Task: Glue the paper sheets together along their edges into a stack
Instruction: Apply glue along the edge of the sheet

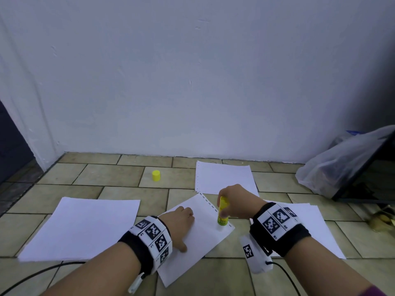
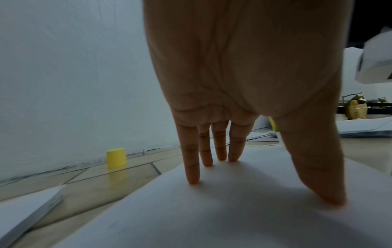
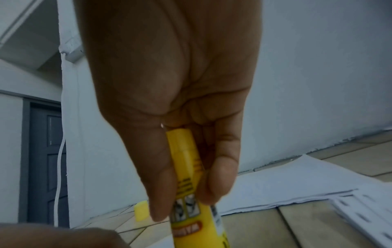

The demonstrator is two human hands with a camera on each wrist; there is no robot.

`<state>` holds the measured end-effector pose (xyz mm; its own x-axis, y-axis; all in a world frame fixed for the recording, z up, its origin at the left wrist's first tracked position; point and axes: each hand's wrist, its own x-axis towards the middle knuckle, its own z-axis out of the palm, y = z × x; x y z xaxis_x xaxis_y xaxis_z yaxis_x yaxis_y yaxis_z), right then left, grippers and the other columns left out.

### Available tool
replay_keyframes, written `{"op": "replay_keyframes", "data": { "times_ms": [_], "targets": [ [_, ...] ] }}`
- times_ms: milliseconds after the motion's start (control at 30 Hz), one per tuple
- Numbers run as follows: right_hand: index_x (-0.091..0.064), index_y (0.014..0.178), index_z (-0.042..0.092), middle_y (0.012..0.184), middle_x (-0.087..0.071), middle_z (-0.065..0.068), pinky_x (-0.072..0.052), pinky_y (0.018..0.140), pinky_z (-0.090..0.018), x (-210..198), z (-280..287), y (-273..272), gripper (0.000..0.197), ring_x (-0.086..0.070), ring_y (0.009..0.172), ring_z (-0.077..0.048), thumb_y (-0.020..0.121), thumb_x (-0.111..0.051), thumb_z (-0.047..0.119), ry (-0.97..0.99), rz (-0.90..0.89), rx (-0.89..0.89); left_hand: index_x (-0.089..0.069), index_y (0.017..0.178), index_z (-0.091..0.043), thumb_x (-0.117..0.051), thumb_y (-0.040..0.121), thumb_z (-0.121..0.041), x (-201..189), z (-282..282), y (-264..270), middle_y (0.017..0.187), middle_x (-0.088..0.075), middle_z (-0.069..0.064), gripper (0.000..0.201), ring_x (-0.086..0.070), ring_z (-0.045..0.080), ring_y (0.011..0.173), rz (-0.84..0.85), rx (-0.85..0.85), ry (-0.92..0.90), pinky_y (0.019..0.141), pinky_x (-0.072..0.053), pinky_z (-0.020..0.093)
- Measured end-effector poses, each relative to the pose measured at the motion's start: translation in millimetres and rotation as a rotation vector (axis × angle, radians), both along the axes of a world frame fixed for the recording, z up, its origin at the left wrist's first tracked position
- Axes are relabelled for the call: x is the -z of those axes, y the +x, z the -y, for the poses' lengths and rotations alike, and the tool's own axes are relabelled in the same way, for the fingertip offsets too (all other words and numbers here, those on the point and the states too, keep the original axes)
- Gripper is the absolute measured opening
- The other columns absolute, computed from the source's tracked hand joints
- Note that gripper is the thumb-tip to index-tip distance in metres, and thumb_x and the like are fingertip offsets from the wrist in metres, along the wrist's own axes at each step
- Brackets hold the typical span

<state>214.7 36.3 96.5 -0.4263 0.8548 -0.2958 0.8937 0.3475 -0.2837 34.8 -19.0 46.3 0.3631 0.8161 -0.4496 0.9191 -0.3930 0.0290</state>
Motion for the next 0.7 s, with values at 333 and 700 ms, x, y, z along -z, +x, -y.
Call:
{"op": "replay_keyframes", "data": {
  "times_ms": [333,700],
  "targets": [
    [-0.067,0.088,0.008,0.060,-0.061,0.002,-0.044,0.047,-0.016,-12,1,20,0.017,-0.055,0.045,-0.007,0.073,-0.075,0.010,-0.054,-0.366,0.187,-0.032,0.138,-0.011,-0.070,0.082,-0.045,0,9,-3,0.134,-0.033,0.010,0.076,-0.039,0.027,0.123,-0.079,-0.019,-0.011,0.094,-0.044,0.043],
    [-0.063,0.085,0.013,0.078,-0.064,-0.007,-0.051,0.055,-0.022,1,-8,-6,0.014,-0.058,0.053,-0.015,0.076,-0.071,0.006,0.005,-0.618,0.315,-0.021,0.150,-0.027,-0.066,0.082,-0.053,4,9,-20,0.146,-0.024,0.006,0.085,-0.026,0.023,0.136,0.019,-0.086,-0.010,0.107,-0.037,0.041]
  ]
}}
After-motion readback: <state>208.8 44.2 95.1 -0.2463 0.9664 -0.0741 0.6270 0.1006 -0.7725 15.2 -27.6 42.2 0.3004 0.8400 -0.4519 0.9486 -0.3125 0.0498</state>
